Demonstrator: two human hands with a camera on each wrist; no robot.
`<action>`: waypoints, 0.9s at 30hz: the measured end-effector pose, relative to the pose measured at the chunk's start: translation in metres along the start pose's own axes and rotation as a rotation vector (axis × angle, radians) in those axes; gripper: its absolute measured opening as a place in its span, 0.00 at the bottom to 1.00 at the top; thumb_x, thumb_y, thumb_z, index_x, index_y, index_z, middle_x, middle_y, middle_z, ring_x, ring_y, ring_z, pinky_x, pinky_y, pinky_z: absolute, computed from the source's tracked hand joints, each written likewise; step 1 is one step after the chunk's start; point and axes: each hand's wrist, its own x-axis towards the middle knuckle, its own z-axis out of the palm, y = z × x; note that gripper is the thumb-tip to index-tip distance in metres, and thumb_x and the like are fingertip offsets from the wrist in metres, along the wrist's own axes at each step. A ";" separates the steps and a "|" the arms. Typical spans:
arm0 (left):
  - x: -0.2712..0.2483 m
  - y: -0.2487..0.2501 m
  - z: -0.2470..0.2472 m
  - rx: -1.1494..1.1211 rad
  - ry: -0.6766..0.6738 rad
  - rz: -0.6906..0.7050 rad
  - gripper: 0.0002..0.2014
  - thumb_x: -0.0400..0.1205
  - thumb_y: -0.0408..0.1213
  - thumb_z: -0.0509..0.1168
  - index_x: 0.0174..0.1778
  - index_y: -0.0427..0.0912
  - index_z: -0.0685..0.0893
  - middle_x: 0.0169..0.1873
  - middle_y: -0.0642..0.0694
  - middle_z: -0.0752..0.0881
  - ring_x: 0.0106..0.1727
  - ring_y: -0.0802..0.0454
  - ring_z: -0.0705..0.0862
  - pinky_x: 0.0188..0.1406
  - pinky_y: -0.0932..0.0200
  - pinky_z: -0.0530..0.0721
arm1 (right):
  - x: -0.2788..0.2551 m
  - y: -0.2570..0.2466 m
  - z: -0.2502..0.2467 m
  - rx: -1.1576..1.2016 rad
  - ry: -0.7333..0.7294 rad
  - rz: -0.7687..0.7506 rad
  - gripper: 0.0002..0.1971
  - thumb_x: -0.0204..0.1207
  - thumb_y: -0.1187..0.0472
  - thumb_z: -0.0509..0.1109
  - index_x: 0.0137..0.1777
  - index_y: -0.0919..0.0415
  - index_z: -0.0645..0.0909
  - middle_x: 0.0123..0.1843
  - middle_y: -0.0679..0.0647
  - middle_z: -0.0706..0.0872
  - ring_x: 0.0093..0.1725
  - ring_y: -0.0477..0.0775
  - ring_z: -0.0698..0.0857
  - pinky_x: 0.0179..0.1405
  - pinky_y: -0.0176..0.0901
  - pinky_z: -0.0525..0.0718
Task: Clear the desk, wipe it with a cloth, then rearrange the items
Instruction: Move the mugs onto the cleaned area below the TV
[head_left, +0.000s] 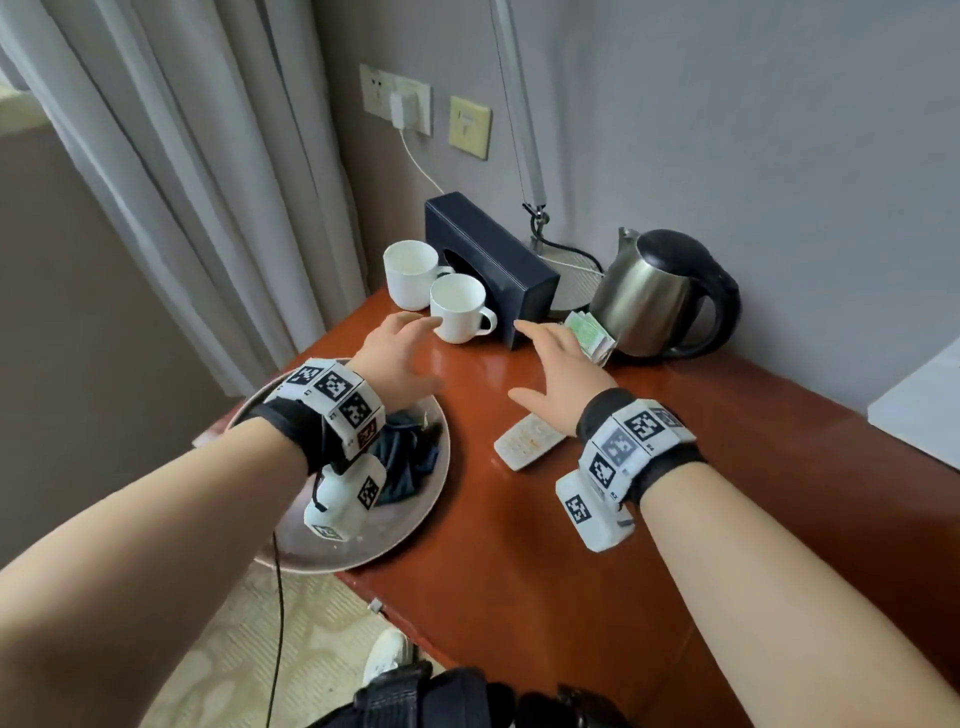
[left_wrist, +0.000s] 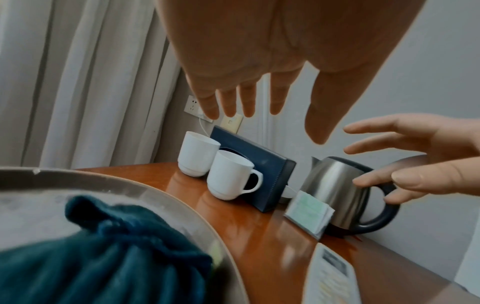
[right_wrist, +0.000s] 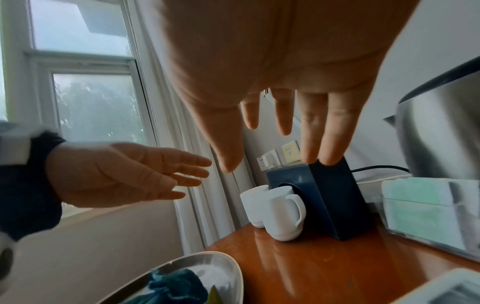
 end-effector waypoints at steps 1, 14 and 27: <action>0.013 -0.011 -0.007 0.007 -0.020 -0.007 0.36 0.76 0.38 0.70 0.80 0.50 0.63 0.79 0.45 0.61 0.79 0.44 0.62 0.79 0.50 0.63 | 0.016 -0.009 0.003 -0.018 -0.017 0.022 0.37 0.78 0.53 0.67 0.82 0.48 0.51 0.80 0.50 0.55 0.70 0.55 0.75 0.69 0.52 0.75; 0.180 -0.082 -0.059 0.251 -0.095 0.002 0.43 0.75 0.44 0.71 0.82 0.53 0.53 0.83 0.45 0.47 0.83 0.43 0.51 0.80 0.44 0.61 | 0.177 -0.061 0.021 -0.188 -0.013 0.209 0.40 0.75 0.55 0.70 0.81 0.47 0.50 0.81 0.55 0.56 0.78 0.60 0.61 0.71 0.54 0.70; 0.243 -0.070 -0.044 0.352 -0.272 0.023 0.45 0.75 0.44 0.71 0.83 0.53 0.49 0.79 0.45 0.57 0.80 0.43 0.57 0.76 0.45 0.65 | 0.215 -0.059 0.041 -0.247 -0.057 0.259 0.43 0.73 0.48 0.70 0.82 0.48 0.48 0.79 0.57 0.59 0.76 0.61 0.59 0.68 0.52 0.71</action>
